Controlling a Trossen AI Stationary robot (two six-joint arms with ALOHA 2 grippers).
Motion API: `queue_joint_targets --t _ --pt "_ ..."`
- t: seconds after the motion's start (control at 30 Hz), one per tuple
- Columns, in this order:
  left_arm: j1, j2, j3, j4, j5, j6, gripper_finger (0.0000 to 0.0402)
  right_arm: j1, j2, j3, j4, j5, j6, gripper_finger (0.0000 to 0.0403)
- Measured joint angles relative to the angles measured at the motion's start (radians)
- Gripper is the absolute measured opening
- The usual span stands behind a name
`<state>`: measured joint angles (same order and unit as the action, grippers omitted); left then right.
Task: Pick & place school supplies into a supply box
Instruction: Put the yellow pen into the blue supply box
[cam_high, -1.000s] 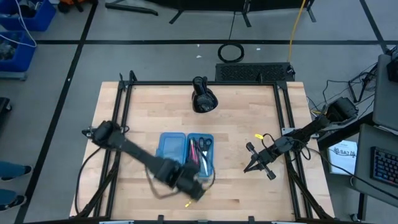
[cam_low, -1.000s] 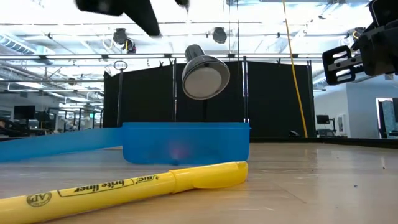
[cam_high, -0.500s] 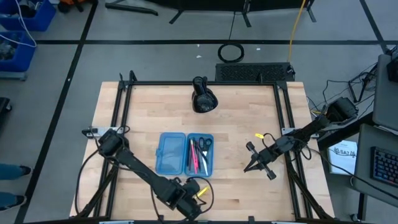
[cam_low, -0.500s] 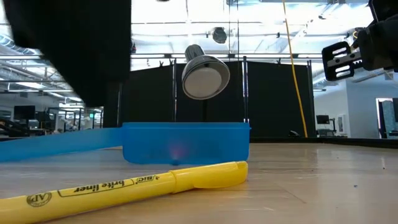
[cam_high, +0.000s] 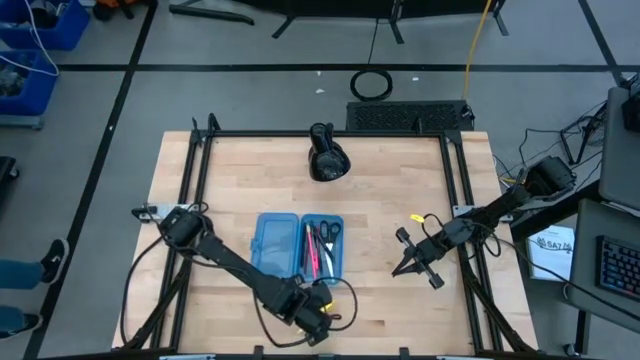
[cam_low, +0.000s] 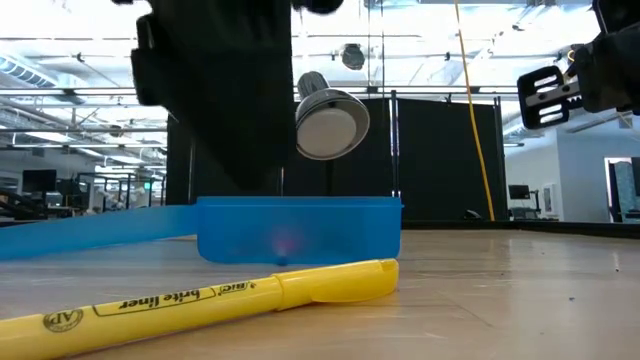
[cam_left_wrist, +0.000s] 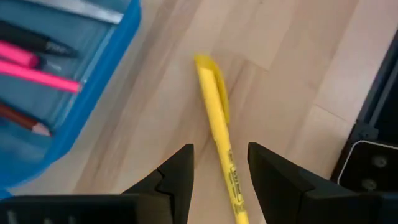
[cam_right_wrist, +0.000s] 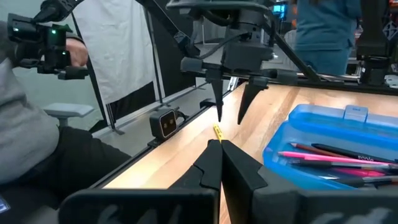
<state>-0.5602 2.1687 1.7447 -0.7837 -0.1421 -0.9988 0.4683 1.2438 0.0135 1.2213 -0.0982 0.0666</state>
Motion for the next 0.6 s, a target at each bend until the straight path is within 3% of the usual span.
queue_joint_targets --t 0.17,0.37,0.6 --pt "0.019 0.014 0.000 0.075 0.091 0.006 0.0157 0.000 0.000 0.000 -0.006 0.002 0.000 0.0000" --pt "0.014 0.013 0.000 0.033 0.076 0.001 0.0165 -0.006 0.000 0.000 -0.050 0.069 0.000 0.0000" --pt "0.008 0.045 0.000 0.042 0.063 -0.003 0.0166 -0.012 0.000 0.000 -0.051 0.074 0.000 0.0000"
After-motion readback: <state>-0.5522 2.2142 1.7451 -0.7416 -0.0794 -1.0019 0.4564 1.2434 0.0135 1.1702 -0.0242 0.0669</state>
